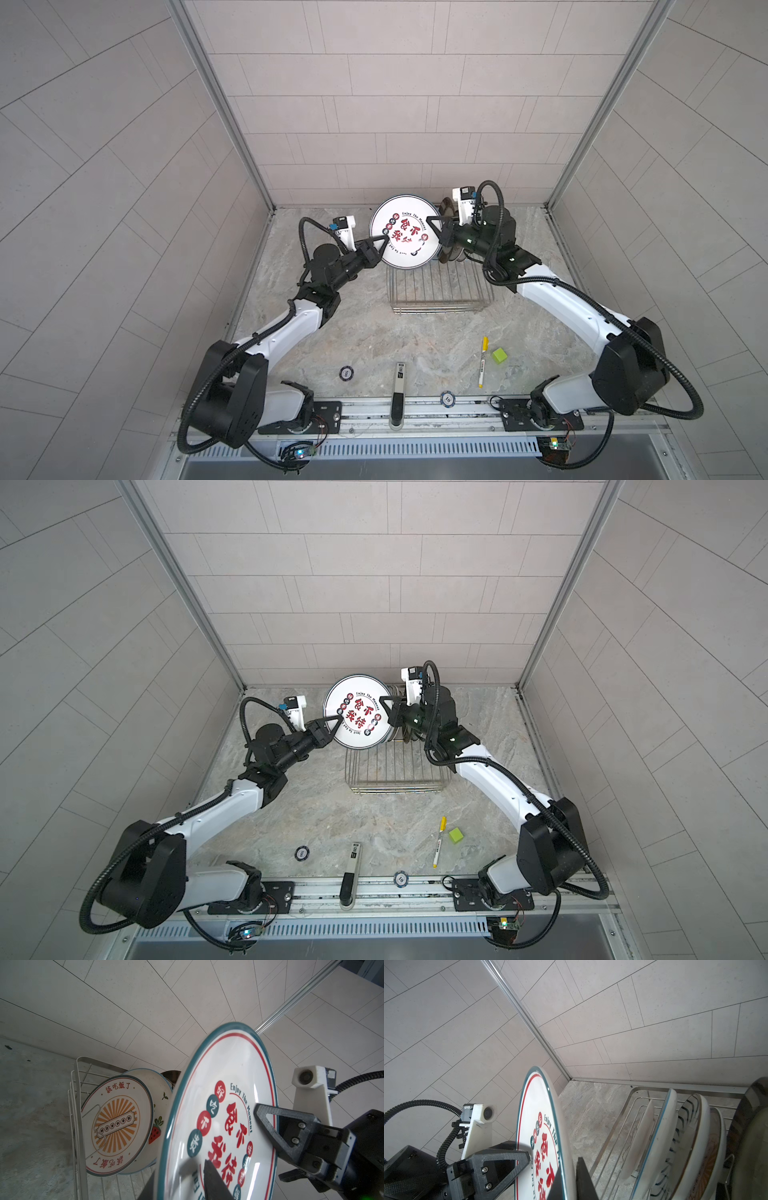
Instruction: Unload the plates from the dish rack
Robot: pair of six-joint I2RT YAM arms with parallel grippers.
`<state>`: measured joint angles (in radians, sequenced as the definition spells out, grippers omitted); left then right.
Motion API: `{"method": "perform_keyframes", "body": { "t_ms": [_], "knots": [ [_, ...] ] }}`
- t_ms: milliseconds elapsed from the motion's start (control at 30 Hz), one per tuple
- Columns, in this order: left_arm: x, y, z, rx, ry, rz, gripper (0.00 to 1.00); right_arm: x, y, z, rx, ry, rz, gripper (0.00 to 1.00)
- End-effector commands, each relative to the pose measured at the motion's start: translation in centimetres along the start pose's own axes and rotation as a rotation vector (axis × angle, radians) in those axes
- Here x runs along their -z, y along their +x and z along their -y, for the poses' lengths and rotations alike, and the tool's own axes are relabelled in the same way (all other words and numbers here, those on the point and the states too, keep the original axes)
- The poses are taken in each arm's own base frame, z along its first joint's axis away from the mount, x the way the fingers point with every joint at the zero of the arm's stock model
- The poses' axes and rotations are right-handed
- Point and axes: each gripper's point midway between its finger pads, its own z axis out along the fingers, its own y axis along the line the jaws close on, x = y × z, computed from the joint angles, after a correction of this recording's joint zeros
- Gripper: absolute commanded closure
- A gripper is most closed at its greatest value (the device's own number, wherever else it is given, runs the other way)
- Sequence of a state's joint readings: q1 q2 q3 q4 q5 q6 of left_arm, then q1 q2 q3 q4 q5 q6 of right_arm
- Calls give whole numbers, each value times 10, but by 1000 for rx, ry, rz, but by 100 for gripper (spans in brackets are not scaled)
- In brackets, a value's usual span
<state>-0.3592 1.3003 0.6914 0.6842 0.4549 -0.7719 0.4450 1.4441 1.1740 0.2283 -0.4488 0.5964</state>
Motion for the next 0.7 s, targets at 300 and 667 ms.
{"method": "perform_keyframes", "body": {
  "t_ms": [300,667],
  "knots": [
    [8,-2,18,24,33,-18,92,-20,-4,-10,56,-11,14,98],
    [10,-15,20,77,47,43,100,-21,1,-10,66,-12,-11,84]
  ]
}}
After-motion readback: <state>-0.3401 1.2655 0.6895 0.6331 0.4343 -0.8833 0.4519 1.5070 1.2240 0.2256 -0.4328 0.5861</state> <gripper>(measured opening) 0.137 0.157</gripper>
